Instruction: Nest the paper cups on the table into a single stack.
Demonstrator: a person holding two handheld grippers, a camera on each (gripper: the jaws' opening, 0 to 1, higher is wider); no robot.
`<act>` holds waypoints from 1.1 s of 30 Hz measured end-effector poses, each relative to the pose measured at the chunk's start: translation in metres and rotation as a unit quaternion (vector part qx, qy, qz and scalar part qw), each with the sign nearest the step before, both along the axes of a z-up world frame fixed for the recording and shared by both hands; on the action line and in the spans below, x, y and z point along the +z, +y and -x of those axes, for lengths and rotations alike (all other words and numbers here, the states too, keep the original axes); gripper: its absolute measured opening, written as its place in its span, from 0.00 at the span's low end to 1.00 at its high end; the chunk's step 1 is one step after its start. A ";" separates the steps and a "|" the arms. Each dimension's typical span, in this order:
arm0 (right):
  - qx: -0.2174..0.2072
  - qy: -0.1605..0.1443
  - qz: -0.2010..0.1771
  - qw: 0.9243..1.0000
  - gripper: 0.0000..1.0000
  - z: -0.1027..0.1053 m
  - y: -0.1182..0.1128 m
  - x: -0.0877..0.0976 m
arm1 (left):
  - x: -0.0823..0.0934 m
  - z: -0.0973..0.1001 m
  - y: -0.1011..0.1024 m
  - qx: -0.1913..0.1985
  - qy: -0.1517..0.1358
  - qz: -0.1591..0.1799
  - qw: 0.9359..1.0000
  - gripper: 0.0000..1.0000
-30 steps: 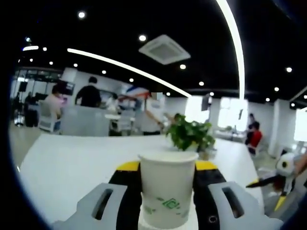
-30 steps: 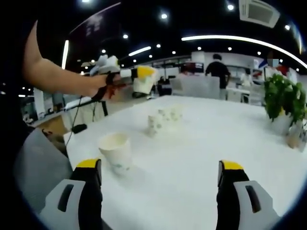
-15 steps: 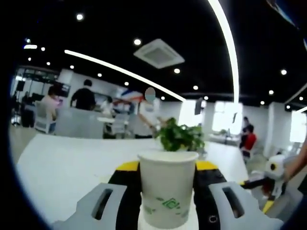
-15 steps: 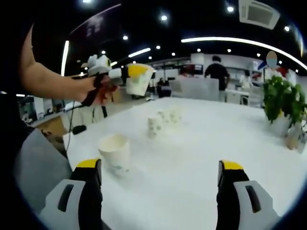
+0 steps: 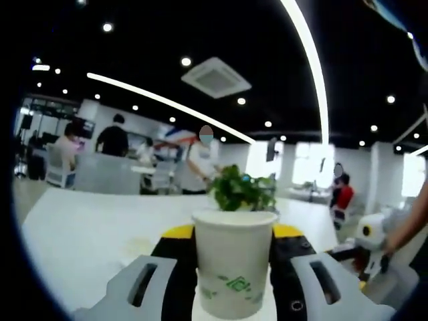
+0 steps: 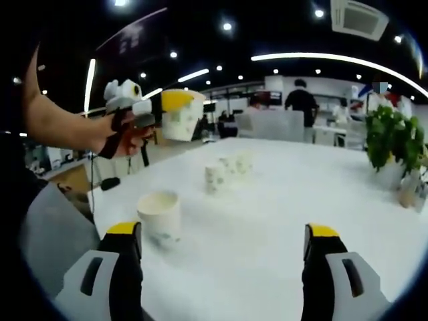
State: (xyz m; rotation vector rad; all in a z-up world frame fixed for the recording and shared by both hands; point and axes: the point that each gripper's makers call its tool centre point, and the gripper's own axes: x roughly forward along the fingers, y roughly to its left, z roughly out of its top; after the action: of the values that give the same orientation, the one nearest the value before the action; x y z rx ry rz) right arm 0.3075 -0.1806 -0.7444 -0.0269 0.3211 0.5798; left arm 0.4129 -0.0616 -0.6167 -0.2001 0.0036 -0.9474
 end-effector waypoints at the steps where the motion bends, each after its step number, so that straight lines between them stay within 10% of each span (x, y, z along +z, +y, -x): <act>1: 0.000 0.000 0.000 1.000 0.99 0.000 0.000 0.000 | 0.000 0.003 -0.001 -0.002 -0.001 0.001 1.000 0.39; 33: -0.007 -0.006 -0.002 1.000 0.97 0.003 -0.001 0.002 | -0.010 0.072 -0.015 -0.010 -0.020 0.009 1.000 0.40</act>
State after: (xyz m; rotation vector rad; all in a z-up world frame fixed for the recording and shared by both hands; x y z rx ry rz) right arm 0.3047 -0.1813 -0.7419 -0.0235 0.3081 0.5672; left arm 0.3406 -0.0763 -0.6265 -0.1984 -0.0410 -0.9706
